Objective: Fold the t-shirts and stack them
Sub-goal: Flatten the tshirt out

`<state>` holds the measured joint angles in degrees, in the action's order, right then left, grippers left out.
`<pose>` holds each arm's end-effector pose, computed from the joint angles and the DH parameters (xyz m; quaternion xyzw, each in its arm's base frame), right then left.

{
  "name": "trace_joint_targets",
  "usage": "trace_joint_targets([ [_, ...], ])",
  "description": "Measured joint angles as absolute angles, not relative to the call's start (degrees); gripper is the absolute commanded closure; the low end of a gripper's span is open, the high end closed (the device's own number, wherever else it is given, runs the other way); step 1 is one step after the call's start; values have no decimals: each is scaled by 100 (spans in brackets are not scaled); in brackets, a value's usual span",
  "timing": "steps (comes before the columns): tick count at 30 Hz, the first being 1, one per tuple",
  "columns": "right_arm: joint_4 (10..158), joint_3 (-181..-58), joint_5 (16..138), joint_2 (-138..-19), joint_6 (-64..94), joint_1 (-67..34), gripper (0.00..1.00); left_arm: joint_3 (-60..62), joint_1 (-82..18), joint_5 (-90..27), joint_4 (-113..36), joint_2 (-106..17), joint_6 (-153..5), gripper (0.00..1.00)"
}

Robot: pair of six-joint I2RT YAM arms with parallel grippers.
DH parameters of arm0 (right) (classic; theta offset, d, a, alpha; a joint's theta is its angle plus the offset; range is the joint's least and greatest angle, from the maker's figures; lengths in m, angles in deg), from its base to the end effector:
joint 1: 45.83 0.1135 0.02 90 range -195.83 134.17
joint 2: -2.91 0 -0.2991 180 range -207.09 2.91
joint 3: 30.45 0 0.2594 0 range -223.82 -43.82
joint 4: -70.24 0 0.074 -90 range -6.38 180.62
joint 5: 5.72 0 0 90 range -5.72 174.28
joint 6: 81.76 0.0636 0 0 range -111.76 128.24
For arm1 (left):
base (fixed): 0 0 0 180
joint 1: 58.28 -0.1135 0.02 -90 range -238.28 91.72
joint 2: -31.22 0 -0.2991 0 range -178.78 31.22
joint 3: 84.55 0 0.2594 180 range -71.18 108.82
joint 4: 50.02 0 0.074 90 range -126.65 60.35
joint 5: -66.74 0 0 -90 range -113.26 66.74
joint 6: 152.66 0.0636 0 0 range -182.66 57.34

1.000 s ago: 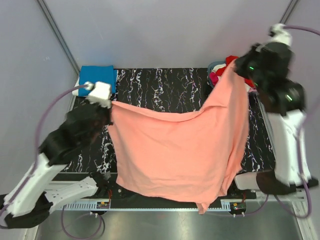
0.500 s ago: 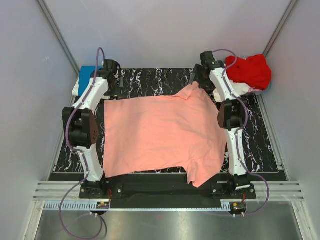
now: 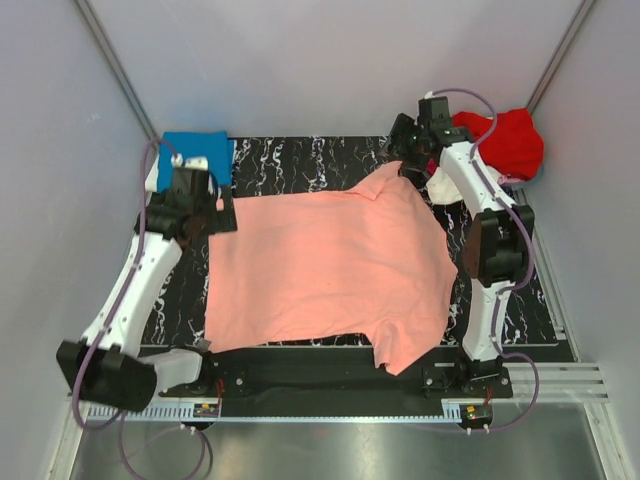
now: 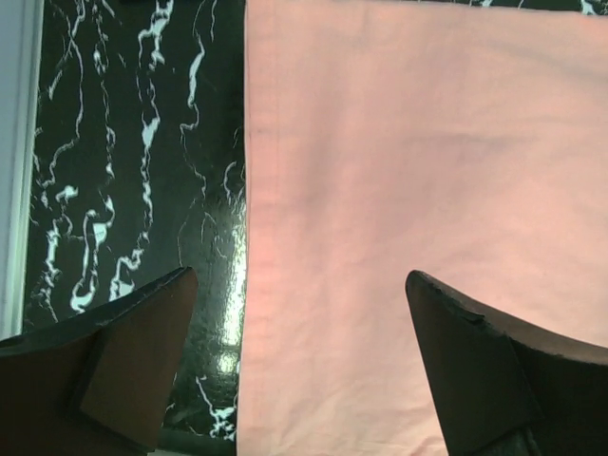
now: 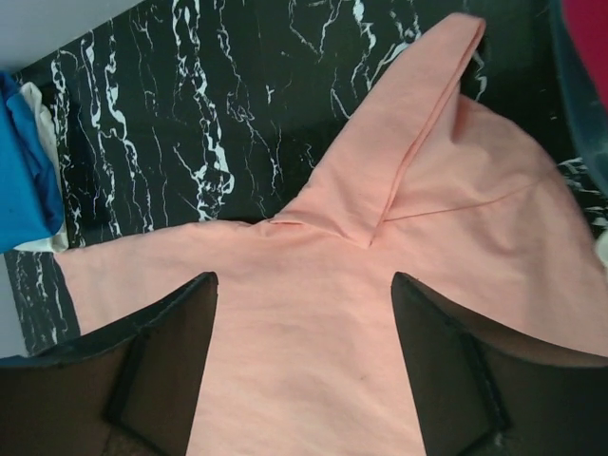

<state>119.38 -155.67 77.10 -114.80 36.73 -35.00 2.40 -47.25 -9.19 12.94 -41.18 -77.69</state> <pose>0.5080 0.1053 0.3211 0.1144 0.9036 0.1914 0.3658 0.2687 -0.0366 0.3623 -0.0758 0.9257 0.0321 0.3691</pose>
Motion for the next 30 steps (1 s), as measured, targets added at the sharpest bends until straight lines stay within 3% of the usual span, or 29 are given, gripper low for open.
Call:
trace_joint_targets([
  [3, 11768, -15583, 7468, -11856, 3852, -3498, 31, -678, -4708, -908, 1346, -3373, -7911, 1],
  [12, 11781, -15937, 7262, -12964, 4134, -3495, 32, -1690, -4669, -915, 1237, -1861, -8225, 1],
  [30, 11938, -16916, 7278, -13965, 4173, -3447, 26, -1692, -4664, -1007, 944, -2101, -8195, 1],
])
